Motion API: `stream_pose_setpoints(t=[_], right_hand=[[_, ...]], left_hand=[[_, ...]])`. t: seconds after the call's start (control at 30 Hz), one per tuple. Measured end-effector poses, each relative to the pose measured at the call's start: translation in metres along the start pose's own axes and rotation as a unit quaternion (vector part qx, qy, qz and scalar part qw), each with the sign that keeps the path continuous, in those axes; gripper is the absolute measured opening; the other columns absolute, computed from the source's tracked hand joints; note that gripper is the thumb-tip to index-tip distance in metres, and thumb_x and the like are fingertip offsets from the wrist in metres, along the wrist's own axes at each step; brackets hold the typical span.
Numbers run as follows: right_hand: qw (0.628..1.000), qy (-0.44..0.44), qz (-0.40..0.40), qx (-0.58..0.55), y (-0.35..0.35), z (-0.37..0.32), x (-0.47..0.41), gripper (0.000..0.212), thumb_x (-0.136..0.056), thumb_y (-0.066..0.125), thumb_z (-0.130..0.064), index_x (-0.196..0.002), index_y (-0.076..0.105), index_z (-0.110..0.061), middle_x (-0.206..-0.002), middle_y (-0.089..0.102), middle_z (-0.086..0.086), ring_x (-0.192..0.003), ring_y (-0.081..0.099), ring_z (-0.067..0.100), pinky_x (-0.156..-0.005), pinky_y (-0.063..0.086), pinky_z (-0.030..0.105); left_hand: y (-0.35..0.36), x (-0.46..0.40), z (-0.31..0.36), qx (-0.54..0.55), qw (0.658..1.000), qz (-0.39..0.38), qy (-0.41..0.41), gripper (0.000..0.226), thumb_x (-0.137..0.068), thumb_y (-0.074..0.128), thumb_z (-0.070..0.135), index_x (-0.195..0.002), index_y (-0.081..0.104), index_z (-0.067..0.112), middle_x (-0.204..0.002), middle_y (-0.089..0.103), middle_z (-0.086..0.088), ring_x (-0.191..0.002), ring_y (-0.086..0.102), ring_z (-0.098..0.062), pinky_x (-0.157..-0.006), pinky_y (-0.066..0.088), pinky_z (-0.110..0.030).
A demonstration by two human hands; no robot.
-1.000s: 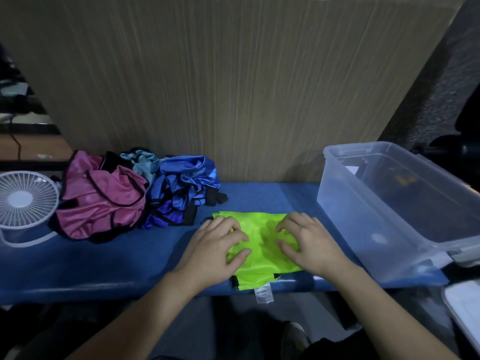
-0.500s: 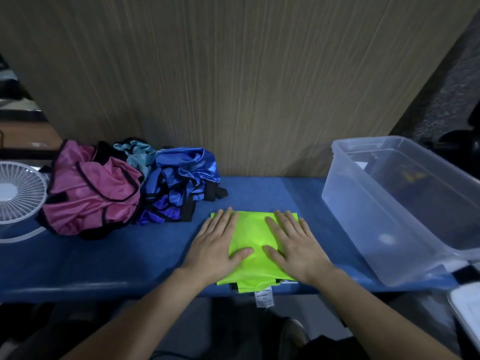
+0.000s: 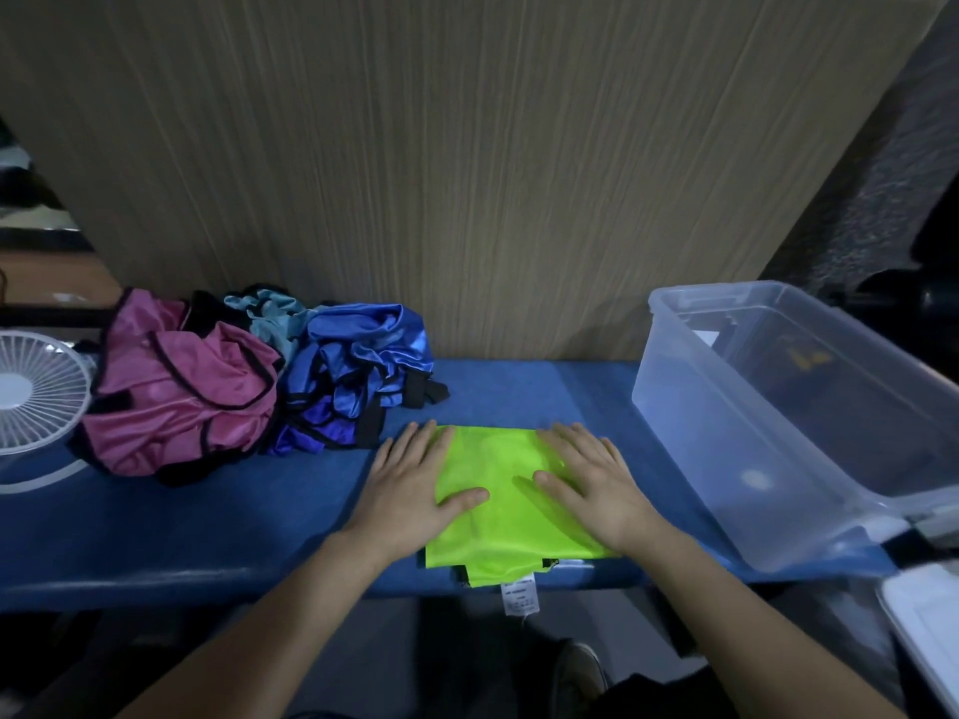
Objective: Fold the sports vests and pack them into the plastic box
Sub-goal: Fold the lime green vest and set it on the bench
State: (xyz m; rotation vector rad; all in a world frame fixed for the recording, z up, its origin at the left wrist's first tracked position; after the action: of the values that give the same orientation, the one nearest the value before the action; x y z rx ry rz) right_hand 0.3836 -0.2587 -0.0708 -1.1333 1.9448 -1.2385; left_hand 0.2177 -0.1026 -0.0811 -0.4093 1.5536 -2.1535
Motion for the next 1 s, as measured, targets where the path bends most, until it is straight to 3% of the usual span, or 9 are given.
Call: stream_pose_setpoints(t=[0.13,0.2,0.27,0.4,0.6,0.7,0.8,0.9,1.0], right_hand=[[0.999,0.003,0.043,-0.015,-0.025,0.005,-0.011,0.075,-0.073,0.039,-0.068,-0.137,0.052,-0.031,-0.135,0.050,-0.010,-0.130,0.043,0.018,-0.108,0.024,0.029],[1.000,0.010,0.018,-0.024,-0.030,0.007,-0.020,0.068,-0.070,0.047,-0.060,-0.132,0.055,-0.033,-0.130,0.052,-0.010,-0.123,0.046,0.017,-0.105,0.030,0.032],[0.999,0.015,-0.024,-0.025,-0.033,0.009,-0.033,0.063,-0.072,0.059,-0.051,-0.133,0.055,-0.033,-0.132,0.052,-0.009,-0.126,0.046,0.018,-0.109,0.033,0.040],[0.996,0.025,-0.091,0.003,-0.030,0.015,-0.054,0.061,-0.084,0.073,-0.032,-0.140,0.051,-0.024,-0.140,0.051,0.001,-0.132,0.045,0.023,-0.111,0.036,0.042],[0.991,0.036,-0.115,0.051,-0.021,0.019,-0.058,0.072,-0.083,0.074,-0.035,-0.147,0.044,-0.024,-0.140,0.046,0.003,-0.131,0.039,0.026,-0.112,0.033,0.042],[0.990,0.032,-0.119,0.068,-0.025,0.014,-0.058,0.071,-0.079,0.076,-0.038,-0.143,0.048,-0.025,-0.131,0.048,0.002,-0.124,0.039,0.026,-0.108,0.034,0.039],[0.990,0.031,-0.123,0.061,-0.026,0.014,-0.057,0.059,-0.078,0.078,-0.037,-0.131,0.056,-0.023,-0.120,0.049,0.002,-0.117,0.040,0.022,-0.104,0.036,0.038],[0.991,0.034,-0.129,-0.012,-0.026,0.020,-0.056,0.038,-0.078,0.079,-0.027,-0.111,0.061,-0.025,-0.108,0.055,-0.002,-0.103,0.050,0.016,-0.088,0.045,0.031],[0.989,0.041,-0.105,-0.097,-0.031,0.022,-0.056,0.027,-0.077,0.079,-0.016,-0.085,0.057,-0.030,-0.084,0.059,-0.008,-0.075,0.056,0.010,-0.061,0.046,0.024]], left_hand=[[-0.030,-0.014,-0.004,0.061,0.996,0.058,0.009,0.102,-0.072,0.026,0.094,-0.153,0.034,0.033,-0.157,0.032,0.010,-0.147,0.026,-0.014,-0.120,0.019,-0.037],[-0.040,-0.026,-0.008,0.098,0.994,0.048,0.010,0.076,-0.082,0.056,0.074,-0.147,0.044,0.036,-0.147,0.042,0.015,-0.137,0.040,-0.011,-0.114,0.033,-0.038],[-0.043,-0.038,-0.011,0.130,0.992,0.000,0.002,0.067,-0.084,0.070,0.057,-0.144,0.048,0.036,-0.139,0.048,0.017,-0.130,0.048,-0.009,-0.108,0.041,-0.038],[-0.030,-0.054,-0.014,0.117,0.989,-0.094,-0.011,0.073,-0.084,0.071,0.057,-0.147,0.045,0.031,-0.142,0.045,0.013,-0.134,0.043,-0.011,-0.111,0.038,-0.037],[-0.023,-0.055,-0.013,0.102,0.989,-0.102,-0.027,0.071,-0.084,0.072,0.053,-0.146,0.047,0.028,-0.140,0.044,0.005,-0.136,0.036,-0.016,-0.109,0.035,-0.032],[-0.020,-0.056,-0.015,0.114,0.986,-0.120,-0.035,0.051,-0.078,0.080,0.050,-0.121,0.064,0.028,-0.119,0.050,0.003,-0.122,0.043,-0.017,-0.098,0.040,-0.031],[-0.021,-0.057,-0.013,0.126,0.986,-0.105,-0.031,0.042,-0.073,0.084,0.046,-0.106,0.063,0.029,-0.110,0.050,0.007,-0.108,0.047,-0.010,-0.082,0.042,-0.026],[-0.024,-0.057,-0.007,0.146,0.985,-0.090,-0.026,0.036,-0.071,0.086,0.040,-0.094,0.060,0.031,-0.099,0.059,0.011,-0.088,0.058,-0.008,-0.065,0.042,-0.024],[-0.028,-0.058,-0.005,0.163,0.984,-0.070,-0.033,0.033,-0.070,0.086,0.036,-0.088,0.057,0.032,-0.087,0.065,0.012,-0.077,0.063,-0.006,-0.062,0.047,-0.027]])
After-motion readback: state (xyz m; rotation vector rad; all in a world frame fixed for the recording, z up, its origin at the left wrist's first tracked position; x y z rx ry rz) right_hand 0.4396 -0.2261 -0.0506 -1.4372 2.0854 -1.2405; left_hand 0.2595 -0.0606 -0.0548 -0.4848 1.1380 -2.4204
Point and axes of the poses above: each hand's wrist, its own x-axis away from the middle knuckle, its own y-axis out of the palm, z = x × y, the point moved 7 cm from there along -x, towards the middle knuckle
